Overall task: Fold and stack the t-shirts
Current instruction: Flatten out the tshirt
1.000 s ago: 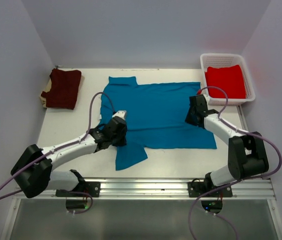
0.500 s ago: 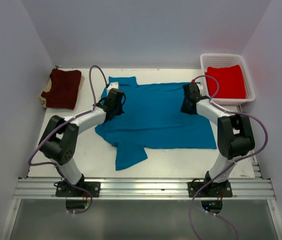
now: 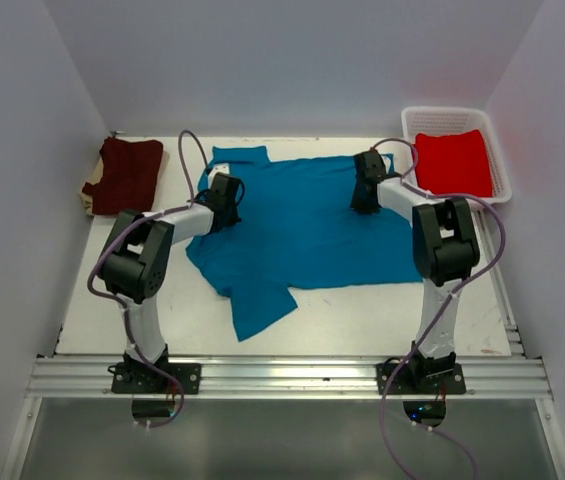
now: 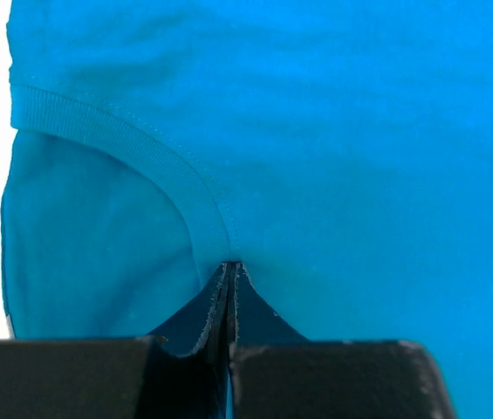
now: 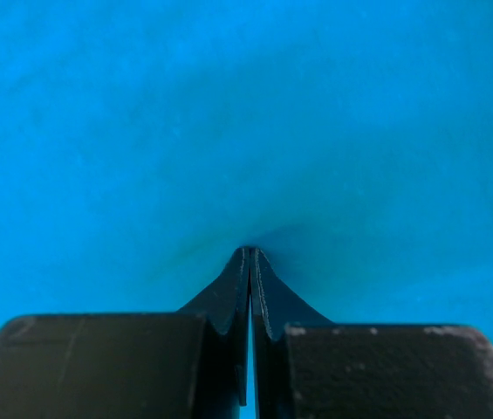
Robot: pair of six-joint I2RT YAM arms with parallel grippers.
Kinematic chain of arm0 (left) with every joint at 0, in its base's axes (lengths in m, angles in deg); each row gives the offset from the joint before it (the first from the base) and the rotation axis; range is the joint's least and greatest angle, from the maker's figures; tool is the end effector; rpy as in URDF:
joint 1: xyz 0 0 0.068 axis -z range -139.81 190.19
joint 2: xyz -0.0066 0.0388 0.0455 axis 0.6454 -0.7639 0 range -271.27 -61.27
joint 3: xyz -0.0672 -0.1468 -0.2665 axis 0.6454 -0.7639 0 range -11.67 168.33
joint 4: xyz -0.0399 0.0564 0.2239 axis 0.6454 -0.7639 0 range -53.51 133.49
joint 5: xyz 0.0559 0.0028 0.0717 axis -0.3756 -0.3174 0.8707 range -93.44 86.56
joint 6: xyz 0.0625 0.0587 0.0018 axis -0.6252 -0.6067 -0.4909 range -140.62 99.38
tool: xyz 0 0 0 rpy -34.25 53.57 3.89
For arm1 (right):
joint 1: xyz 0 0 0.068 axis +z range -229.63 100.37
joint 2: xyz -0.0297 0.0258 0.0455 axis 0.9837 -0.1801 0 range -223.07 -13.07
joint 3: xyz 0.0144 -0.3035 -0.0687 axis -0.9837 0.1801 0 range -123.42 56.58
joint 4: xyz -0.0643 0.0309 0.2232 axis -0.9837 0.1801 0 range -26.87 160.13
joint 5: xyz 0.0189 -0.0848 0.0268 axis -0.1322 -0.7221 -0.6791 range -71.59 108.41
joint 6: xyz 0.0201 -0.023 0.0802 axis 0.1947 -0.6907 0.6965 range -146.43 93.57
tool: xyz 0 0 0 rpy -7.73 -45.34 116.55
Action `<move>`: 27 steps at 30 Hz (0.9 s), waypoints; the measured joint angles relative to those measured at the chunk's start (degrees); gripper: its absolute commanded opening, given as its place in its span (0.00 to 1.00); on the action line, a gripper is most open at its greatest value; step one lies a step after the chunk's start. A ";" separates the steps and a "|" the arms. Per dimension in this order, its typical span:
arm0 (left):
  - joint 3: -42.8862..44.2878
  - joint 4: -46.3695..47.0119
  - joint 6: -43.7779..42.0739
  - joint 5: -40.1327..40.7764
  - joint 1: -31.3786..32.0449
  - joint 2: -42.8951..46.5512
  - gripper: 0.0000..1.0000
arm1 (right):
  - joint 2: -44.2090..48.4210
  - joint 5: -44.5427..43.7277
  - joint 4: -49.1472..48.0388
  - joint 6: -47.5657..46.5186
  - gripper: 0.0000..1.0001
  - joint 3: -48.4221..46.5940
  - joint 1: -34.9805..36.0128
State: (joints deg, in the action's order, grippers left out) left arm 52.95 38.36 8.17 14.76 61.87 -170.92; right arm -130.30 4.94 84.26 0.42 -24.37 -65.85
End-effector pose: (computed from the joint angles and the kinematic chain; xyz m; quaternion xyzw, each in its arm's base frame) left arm 0.3903 -0.1297 0.1775 -0.1114 0.9232 -0.0090 0.3677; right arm 0.4393 0.0895 0.1799 0.1412 0.9433 -0.0089 0.3003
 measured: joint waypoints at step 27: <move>1.42 -1.16 -6.82 -10.32 0.76 28.61 0.54 | 25.40 10.60 -13.77 -2.89 0.53 15.52 3.06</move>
State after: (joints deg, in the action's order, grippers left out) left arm 54.37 37.20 1.35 4.44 62.63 -142.31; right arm -104.90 15.54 70.49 -2.46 -8.85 -62.79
